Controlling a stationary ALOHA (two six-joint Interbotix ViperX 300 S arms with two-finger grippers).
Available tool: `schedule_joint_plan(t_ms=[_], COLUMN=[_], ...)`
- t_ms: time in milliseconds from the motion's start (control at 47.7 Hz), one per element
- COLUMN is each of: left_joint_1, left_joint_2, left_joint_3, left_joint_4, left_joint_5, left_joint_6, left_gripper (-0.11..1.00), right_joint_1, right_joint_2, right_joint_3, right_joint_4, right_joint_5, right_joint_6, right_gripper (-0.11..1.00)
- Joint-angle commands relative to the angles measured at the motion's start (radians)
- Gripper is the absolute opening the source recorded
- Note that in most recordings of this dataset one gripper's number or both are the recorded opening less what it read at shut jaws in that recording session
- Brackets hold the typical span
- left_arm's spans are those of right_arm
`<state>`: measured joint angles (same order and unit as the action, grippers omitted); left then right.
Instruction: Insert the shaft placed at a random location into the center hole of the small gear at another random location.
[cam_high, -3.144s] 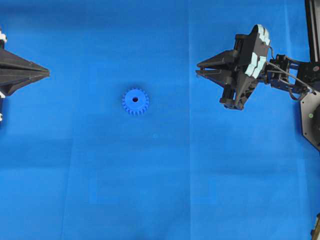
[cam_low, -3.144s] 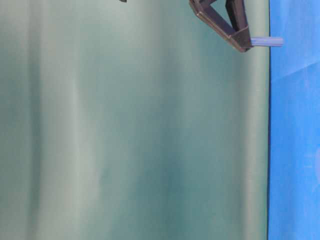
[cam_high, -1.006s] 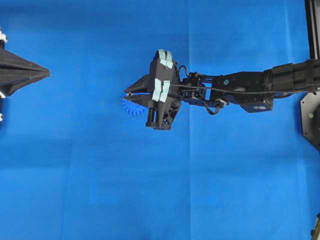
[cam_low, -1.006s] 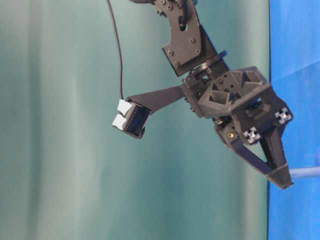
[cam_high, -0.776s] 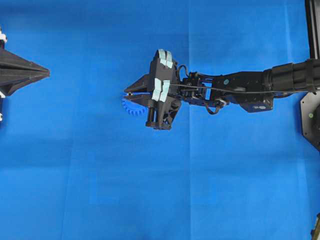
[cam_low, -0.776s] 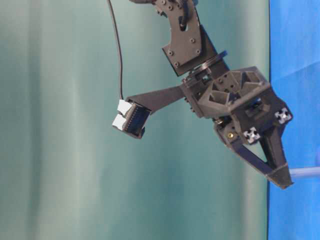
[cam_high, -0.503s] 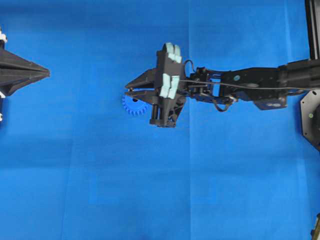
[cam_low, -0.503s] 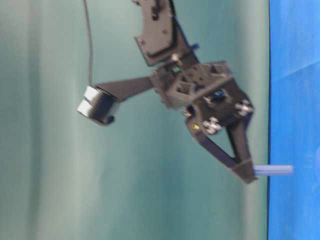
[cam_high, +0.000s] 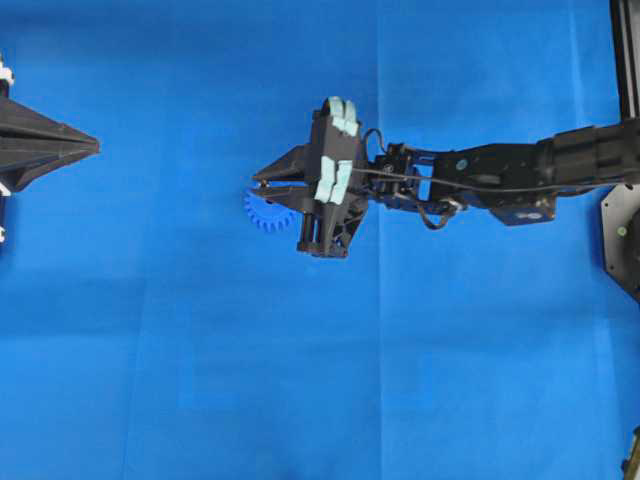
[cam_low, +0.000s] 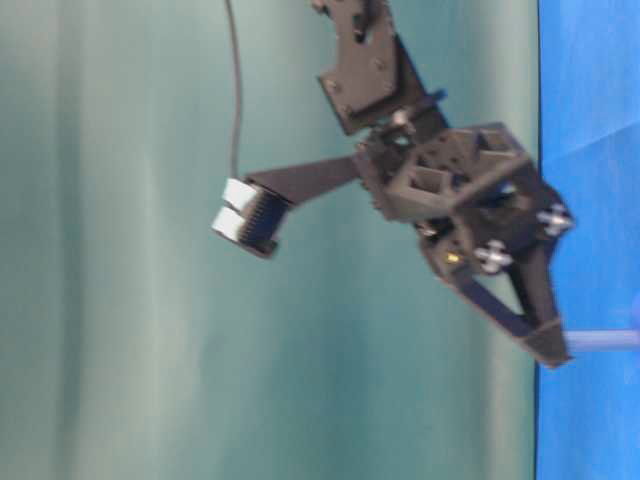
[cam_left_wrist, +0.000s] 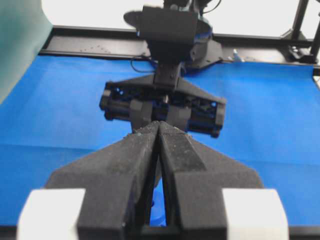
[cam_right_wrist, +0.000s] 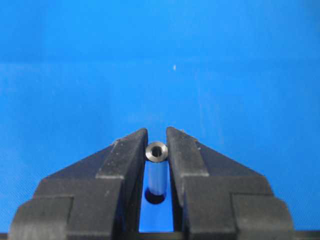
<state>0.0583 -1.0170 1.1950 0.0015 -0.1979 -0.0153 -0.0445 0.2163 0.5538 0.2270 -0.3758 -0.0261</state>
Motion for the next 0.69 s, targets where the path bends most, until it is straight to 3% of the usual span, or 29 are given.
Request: schedule_joint_plan(t_ms=[0, 293, 671], left_joint_1=[0.003, 0.003, 0.003], left_joint_2=[0.003, 0.002, 0.003], left_joint_3=[-0.009, -0.009, -0.009], left_joint_4=[0.002, 0.002, 0.002], left_joint_5=[-0.005, -0.006, -0.006], left_joint_6=[0.000, 0.000, -0.002], left_gripper=[0.00, 0.00, 0.00], right_joint_1=[0.005, 0.005, 0.008], right_joint_2=[-0.002, 0.000, -0.124], right_joint_3=[-0.026, -0.021, -0.003], right_joint_4=[0.009, 0.023, -0.002], right_joint_5=[-0.012, -0.012, -0.012], right_joint_6=[0.002, 0.000, -0.035], right_gripper=[0.03, 0.03, 0.03])
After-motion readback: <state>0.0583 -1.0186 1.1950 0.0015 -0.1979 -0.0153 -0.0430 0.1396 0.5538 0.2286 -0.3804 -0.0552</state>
